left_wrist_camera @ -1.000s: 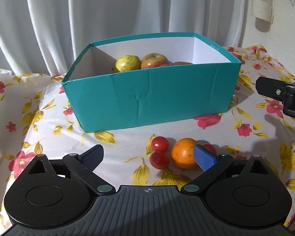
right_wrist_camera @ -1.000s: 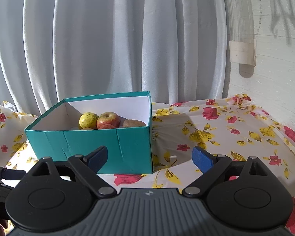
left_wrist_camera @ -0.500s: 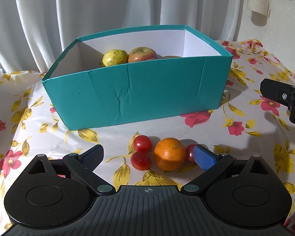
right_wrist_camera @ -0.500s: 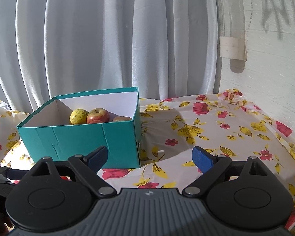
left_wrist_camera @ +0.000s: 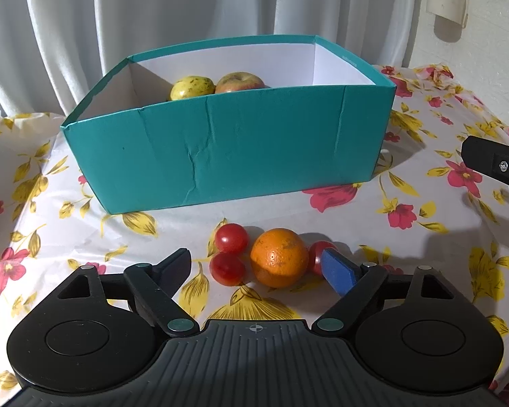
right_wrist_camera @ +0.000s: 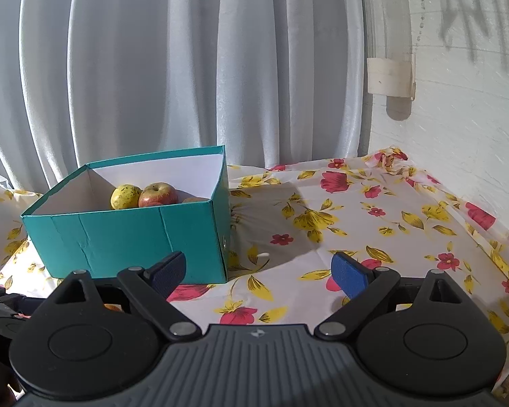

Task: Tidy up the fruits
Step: 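Grasp the orange with the left tool, then lift the orange toward the box with the left tool while the right tool grasps a cherry tomato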

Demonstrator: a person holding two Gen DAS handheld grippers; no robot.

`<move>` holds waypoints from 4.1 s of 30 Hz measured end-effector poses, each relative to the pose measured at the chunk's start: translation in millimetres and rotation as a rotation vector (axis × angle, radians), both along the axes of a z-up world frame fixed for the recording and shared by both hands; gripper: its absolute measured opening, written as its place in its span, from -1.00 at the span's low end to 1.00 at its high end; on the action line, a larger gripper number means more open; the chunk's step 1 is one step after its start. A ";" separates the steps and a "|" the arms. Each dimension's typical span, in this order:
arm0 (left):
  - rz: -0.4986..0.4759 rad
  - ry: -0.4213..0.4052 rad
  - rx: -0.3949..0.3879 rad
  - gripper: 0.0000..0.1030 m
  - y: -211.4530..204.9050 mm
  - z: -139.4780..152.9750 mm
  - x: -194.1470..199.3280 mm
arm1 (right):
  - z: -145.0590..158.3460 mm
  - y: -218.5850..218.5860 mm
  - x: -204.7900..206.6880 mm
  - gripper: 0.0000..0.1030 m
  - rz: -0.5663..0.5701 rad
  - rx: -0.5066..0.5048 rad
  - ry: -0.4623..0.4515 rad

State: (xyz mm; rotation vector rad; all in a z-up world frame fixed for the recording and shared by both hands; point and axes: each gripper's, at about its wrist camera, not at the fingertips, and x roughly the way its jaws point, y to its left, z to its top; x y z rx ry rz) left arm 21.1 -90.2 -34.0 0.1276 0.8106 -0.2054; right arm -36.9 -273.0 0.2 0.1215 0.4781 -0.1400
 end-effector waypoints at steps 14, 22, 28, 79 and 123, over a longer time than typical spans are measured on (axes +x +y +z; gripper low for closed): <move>-0.028 0.000 -0.015 0.19 -15.4 -5.2 5.3 | -11.0 -7.1 1.4 0.80 -0.010 0.010 0.036; -0.033 0.001 -0.031 -0.02 -15.1 -4.5 7.2 | -12.2 -8.7 4.0 0.80 -0.008 0.014 0.038; -0.018 0.012 -0.032 -0.02 -3.4 -5.2 6.8 | -12.2 -9.1 5.9 0.80 -0.008 0.014 0.037; 0.223 -0.057 -0.084 -0.24 88.8 59.1 -23.5 | -64.8 90.4 32.9 0.23 0.285 -0.120 0.178; 0.223 -0.055 -0.084 -0.24 73.9 88.7 23.0 | 2.8 64.5 22.1 -0.50 0.197 -0.077 0.018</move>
